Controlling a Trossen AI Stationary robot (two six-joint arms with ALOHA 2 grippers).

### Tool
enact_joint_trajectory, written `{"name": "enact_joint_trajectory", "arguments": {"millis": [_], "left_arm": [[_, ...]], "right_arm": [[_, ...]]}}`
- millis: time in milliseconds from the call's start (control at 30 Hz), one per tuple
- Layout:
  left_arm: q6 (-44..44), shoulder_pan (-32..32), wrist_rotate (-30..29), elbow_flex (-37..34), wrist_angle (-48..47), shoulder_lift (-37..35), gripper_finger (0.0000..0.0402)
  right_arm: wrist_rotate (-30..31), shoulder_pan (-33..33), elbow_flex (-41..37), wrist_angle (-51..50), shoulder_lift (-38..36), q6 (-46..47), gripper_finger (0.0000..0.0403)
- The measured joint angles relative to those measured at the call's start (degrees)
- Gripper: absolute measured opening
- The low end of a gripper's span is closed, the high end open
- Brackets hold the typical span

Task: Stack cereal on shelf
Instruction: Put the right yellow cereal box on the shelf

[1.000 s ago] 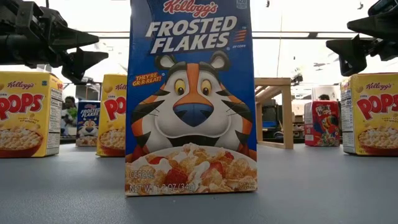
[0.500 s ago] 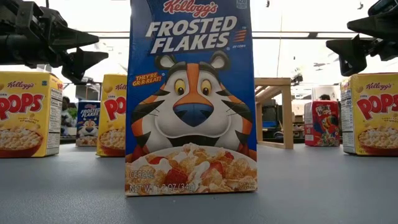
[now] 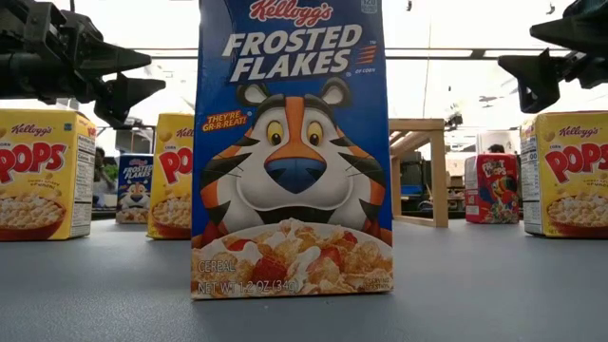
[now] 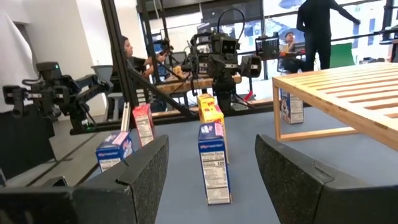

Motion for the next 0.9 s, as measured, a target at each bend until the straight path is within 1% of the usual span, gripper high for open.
{"name": "enact_joint_trajectory", "arguments": {"millis": [133,267,333,400,533,600,733,833,900], "left_arm": [[0.0,0.0,0.0,0.0,0.0,0.0,0.0249],[0.0,0.0,0.0,0.0,0.0,0.0,0.0249],[0.0,0.0,0.0,0.0,0.0,0.0,0.0249],[0.0,0.0,0.0,0.0,0.0,0.0,0.0249],[0.0,0.0,0.0,0.0,0.0,0.0,0.0249],[0.0,0.0,0.0,0.0,0.0,0.0,0.0249],[0.0,0.0,0.0,0.0,0.0,0.0,0.0249],[0.0,0.0,0.0,0.0,0.0,0.0,0.0249],[0.0,0.0,0.0,0.0,0.0,0.0,0.0249]], "right_arm": [[1.4,0.0,0.0,0.2,0.0,-0.2,0.0228],[2.2,0.0,0.0,0.4,0.0,6.2,0.0228],[3.3,0.0,0.2,0.2,0.0,6.7,0.0228],[3.0,0.0,1.0,-0.8,0.0,7.7,0.0228],[2.1,0.9,5.5,-4.6,0.3,7.4,0.0228],[3.9,1.3,8.6,-7.1,1.3,6.3,0.0228],[9.7,1.6,14.4,-10.8,5.9,4.9,0.0228],[11.8,1.6,18.1,-14.5,11.8,5.3,0.0228],[12.0,2.1,20.3,-16.6,16.7,7.2,0.0228]]}}
